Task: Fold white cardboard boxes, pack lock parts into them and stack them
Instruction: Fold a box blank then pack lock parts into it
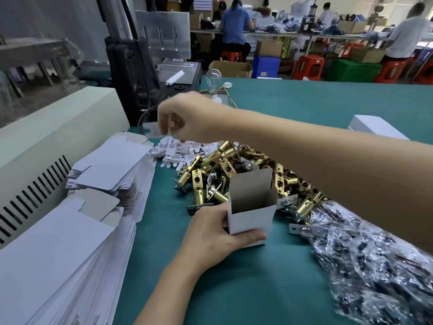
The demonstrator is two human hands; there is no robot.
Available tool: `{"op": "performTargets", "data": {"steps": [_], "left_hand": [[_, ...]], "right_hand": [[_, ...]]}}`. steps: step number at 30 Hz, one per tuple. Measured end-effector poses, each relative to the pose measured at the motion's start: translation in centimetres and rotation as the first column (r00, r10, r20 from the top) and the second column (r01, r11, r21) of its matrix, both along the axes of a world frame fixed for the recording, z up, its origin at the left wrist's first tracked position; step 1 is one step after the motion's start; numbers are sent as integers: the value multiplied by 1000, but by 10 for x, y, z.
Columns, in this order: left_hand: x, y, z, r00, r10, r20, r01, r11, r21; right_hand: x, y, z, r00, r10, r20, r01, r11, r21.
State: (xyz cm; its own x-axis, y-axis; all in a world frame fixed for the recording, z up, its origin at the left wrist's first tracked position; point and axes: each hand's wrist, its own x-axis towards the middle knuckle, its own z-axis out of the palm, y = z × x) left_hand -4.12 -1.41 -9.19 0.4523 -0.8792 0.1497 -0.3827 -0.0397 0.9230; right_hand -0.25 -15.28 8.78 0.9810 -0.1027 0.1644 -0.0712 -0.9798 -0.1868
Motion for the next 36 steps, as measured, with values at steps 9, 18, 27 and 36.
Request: {"op": "performTargets", "data": {"steps": [9,18,27,36], "left_hand": [[-1,-8,4,976,79,-202,-92,994,-57],[-6,-4,12,991,66,-114,-78,991,-107],[-5,-3,7,994,75,-86,-84,989,-119],[-4,-4,8,997,59,-51,-65,990,-125]], "right_hand": [[-161,-18,19,984,0,178,-35,981,193],[-177,-7,-9,992,-5,-126,-25,972,-234],[-171,6,-31,979,-2,-202,-68,937,-342],[-185,-33,-22,908,-151,390,104,985,140]]}}
